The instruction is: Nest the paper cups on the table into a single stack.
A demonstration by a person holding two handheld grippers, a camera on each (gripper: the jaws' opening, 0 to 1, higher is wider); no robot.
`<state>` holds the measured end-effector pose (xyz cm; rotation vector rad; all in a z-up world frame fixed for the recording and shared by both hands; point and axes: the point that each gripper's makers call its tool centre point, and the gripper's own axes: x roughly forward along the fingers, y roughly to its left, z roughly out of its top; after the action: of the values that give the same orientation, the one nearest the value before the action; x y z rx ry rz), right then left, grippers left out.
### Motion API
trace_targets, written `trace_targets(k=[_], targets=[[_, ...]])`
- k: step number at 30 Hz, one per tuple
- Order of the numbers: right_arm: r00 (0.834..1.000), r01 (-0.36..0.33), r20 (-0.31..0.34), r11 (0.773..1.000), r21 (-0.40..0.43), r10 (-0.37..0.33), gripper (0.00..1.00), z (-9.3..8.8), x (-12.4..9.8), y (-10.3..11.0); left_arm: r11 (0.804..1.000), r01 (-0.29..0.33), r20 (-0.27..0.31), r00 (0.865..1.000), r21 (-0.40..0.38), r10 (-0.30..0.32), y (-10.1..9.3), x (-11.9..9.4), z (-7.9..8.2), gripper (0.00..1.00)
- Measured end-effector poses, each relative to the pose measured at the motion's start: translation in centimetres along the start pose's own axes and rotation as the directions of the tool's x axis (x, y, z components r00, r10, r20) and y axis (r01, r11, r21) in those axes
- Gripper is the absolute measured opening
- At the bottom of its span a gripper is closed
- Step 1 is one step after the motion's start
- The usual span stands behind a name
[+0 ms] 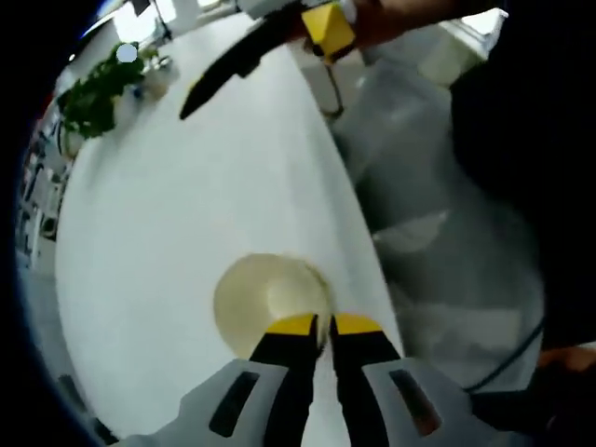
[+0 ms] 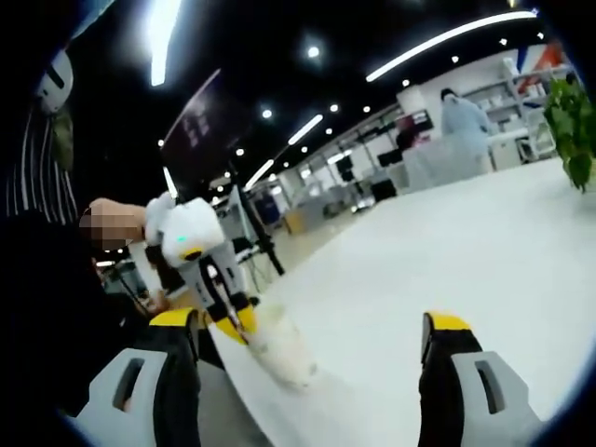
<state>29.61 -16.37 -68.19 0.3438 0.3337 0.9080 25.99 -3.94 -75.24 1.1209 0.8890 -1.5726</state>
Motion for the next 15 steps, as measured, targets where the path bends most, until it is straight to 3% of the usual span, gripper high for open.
trace_targets(k=[5, 11, 15], targets=[[1.0, 0.002, 0.003, 1.0, 0.008, -0.002, 0.97, 0.0, -0.11, -0.1, 0.999, 0.019, 0.017, 1.0, -0.031, -0.018, -0.08, 0.08, 0.32, 0.12], [1.0, 0.011, 0.015, 1.0, 0.027, -0.011, 0.97, -0.04, -0.16, -0.53, 0.997, 0.026, 0.031, 0.999, -0.072, -0.024, -0.06, 0.14, 0.26, 0.27], [1.0, 0.011, 0.011, 1.0, 0.027, -0.011, 0.97, -0.2, -0.06, -0.46, 0.996, 0.026, 0.025, 0.999, -0.087, -0.024, -0.08, 0.32, -0.36, 0.32]])
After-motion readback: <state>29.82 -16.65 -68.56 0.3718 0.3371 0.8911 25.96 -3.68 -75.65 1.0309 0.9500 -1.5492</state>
